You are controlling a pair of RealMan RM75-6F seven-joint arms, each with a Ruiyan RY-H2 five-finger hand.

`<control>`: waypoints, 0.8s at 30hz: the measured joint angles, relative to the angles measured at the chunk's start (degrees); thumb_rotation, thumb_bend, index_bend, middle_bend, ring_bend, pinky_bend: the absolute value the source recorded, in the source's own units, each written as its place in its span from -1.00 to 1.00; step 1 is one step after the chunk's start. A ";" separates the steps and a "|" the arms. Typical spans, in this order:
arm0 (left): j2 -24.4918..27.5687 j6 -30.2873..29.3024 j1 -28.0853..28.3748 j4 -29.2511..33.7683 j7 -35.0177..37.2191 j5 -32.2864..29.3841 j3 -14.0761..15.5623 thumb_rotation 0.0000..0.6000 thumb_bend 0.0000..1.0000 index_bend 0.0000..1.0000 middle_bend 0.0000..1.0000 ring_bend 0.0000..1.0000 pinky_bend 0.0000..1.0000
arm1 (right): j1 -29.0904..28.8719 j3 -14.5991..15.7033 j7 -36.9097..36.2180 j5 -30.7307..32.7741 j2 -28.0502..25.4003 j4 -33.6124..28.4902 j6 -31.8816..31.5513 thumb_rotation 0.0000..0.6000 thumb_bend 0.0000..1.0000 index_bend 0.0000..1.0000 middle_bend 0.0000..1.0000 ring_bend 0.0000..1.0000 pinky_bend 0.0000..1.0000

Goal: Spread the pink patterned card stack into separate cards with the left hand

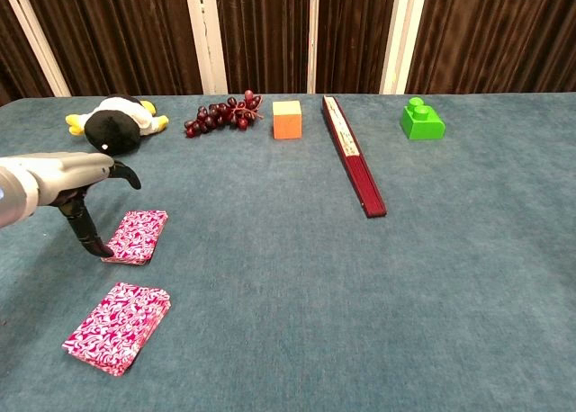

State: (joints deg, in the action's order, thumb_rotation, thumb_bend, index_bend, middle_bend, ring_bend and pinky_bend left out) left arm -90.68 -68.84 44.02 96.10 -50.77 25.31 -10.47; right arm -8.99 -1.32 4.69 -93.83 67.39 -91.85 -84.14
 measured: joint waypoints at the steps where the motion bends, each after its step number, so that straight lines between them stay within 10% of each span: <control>1: -0.35 0.22 0.30 -0.36 -0.12 -0.62 -0.18 1.00 -0.60 -0.63 -1.00 -1.00 -1.00 | 0.01 -0.01 0.01 -0.01 0.01 0.00 -0.04 1.00 -0.26 -1.00 -1.00 -1.00 -0.93; 24: -3.02 0.60 2.07 -2.39 0.22 -3.05 0.23 1.00 -0.44 -0.36 -1.00 -1.00 -1.00 | 0.11 0.01 0.05 -0.10 0.04 0.04 -0.28 1.00 -0.26 -1.00 -1.00 -1.00 -0.93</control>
State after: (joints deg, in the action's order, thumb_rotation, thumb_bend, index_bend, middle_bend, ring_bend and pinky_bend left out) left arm -93.70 -68.24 46.09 93.71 -50.55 22.26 -10.24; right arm -8.88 -1.31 4.74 -93.94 67.43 -91.81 -84.41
